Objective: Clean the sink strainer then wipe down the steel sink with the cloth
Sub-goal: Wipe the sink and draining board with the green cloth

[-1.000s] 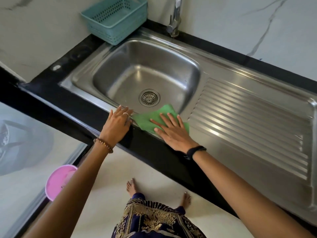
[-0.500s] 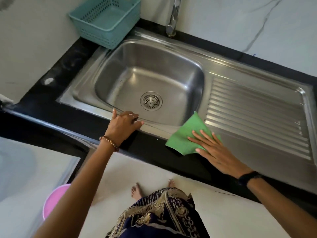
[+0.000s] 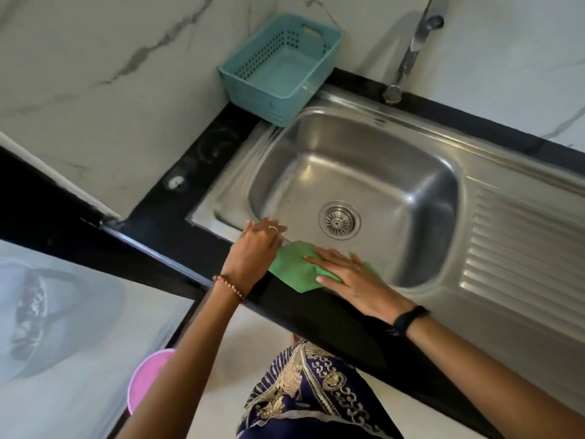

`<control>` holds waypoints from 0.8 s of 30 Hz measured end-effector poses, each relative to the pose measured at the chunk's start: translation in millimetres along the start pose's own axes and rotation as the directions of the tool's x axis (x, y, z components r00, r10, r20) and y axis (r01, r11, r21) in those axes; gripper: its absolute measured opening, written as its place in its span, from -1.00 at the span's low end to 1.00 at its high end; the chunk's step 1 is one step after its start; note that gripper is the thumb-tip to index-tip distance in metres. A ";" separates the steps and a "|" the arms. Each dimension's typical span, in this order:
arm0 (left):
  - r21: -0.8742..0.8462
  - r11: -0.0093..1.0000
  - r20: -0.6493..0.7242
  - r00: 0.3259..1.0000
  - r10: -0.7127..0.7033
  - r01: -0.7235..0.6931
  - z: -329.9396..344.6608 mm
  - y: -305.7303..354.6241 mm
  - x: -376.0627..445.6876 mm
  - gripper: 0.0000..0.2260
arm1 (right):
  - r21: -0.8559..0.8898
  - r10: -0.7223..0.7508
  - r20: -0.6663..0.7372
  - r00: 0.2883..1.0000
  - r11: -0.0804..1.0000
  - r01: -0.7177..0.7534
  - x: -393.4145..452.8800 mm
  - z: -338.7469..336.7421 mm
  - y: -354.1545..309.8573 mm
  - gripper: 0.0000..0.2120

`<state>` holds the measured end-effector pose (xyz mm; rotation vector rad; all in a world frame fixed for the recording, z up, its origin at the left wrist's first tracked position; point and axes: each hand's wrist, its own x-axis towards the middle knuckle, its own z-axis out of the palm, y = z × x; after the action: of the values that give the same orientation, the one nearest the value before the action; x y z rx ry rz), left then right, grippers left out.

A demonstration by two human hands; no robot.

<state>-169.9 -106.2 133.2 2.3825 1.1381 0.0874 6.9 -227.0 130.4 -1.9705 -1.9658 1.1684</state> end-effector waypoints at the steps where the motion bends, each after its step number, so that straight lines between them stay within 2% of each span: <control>1: 0.086 0.996 0.013 1.000 0.009 -0.010 -5.5 -11.6 3.9 -0.69 | -0.001 -0.017 0.002 1.000 1.000 0.017 16.0 0.5 -11.4 -0.55; 2: 0.130 0.991 0.024 1.000 0.014 -0.017 -10.5 -22.7 9.1 -0.69 | -0.001 -0.030 0.005 1.000 1.000 0.030 29.7 0.6 -21.2 -0.56; 5: 0.049 0.998 0.044 0.999 -0.028 0.025 -24.0 -43.4 23.8 -0.68 | 0.014 -0.056 0.008 0.998 0.998 0.056 53.8 1.6 -36.0 -0.56; 8: 0.095 0.994 0.173 0.984 0.042 -0.059 -28.9 -52.9 35.2 -0.70 | 0.046 -0.056 0.008 0.998 0.997 0.055 49.7 1.8 -30.2 -0.55; 12: 0.044 0.991 0.176 0.978 0.115 -0.125 -35.9 -57.3 42.2 -0.75 | 0.032 -0.008 0.001 1.000 0.999 0.008 7.6 -1.4 0.0 -0.56; 13: 0.084 0.984 0.206 0.969 0.139 -0.159 -39.0 -58.9 44.7 -0.76 | 0.019 0.018 0.006 1.000 1.000 -0.019 -5.7 -3.2 8.9 -0.57; 14: 0.176 0.954 0.238 0.951 0.197 -0.242 -41.2 -59.4 45.7 -0.77 | 0.012 0.042 0.017 0.999 0.999 -0.042 -17.9 -5.1 16.5 -0.57; 16: 0.349 0.814 0.315 0.876 0.365 -0.464 -41.4 -61.9 51.3 -0.82 | 0.007 0.085 0.033 0.996 0.996 -0.085 -34.8 -7.7 25.5 -0.58; 17: 0.384 0.763 0.335 0.849 0.410 -0.520 -43.4 -61.5 52.4 -0.83 | -0.002 0.092 0.043 0.995 0.996 -0.092 -38.5 -8.9 26.4 -0.58; 19: 0.412 0.723 0.419 0.820 0.391 -0.555 -45.0 -62.7 55.9 -0.79 | 0.003 0.116 0.050 0.992 0.993 -0.117 -33.6 -8.9 18.3 -0.58; 22: 0.335 0.847 0.445 0.862 0.243 -0.412 -45.3 -67.3 65.4 -0.70 | 0.048 0.142 0.029 0.989 0.988 -0.143 -5.6 -6.4 -7.2 -0.57; 24: 0.286 0.862 0.424 0.862 0.277 -0.418 -45.9 -67.8 65.6 -0.69 | 0.046 0.138 -0.009 0.990 0.989 -0.137 24.1 -2.1 -29.9 -0.57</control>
<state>-187.7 -2.9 132.4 2.7580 0.5607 -0.4806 -19.3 -200.1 139.0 -2.1141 -1.8060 1.2168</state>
